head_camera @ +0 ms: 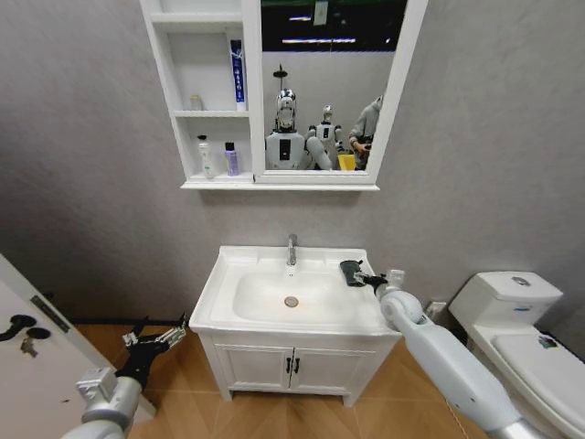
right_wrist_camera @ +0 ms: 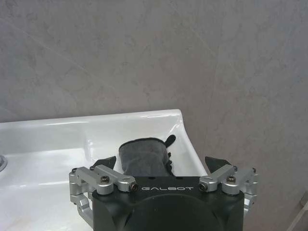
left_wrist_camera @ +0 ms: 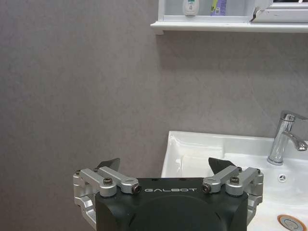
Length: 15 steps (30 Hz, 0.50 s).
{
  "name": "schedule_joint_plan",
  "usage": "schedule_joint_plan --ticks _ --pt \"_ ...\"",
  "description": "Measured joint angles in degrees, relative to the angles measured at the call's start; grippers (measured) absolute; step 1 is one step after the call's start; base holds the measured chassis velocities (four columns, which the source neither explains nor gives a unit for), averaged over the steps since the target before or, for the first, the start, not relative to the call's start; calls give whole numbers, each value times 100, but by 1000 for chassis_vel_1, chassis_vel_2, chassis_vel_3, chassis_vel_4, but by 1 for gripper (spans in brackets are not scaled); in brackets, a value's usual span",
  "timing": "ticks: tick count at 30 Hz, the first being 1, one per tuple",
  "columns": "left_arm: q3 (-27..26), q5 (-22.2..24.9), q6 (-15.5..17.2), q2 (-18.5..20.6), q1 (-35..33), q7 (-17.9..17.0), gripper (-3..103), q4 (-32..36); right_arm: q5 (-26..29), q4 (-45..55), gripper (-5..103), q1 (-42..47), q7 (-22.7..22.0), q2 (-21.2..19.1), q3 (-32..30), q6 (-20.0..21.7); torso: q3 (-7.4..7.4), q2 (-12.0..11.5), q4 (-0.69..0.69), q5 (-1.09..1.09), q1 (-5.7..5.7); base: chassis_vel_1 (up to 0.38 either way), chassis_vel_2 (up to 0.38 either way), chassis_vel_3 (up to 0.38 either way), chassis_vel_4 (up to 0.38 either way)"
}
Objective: Move facial cleanser and shampoo from washbasin to cabinet, then wipe washbasin with towel.
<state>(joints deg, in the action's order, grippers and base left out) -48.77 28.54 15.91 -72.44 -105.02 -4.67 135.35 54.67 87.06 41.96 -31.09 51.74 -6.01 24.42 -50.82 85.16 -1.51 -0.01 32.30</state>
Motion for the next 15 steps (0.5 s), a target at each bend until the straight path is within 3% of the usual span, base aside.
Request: schedule_joint_plan --ticks 15 --pt "0 0 2 2 -1 -2 100 0 -54 -1641 100 -1143 473 245 894 16 0 1 -1 0 0 0 0 0 0"
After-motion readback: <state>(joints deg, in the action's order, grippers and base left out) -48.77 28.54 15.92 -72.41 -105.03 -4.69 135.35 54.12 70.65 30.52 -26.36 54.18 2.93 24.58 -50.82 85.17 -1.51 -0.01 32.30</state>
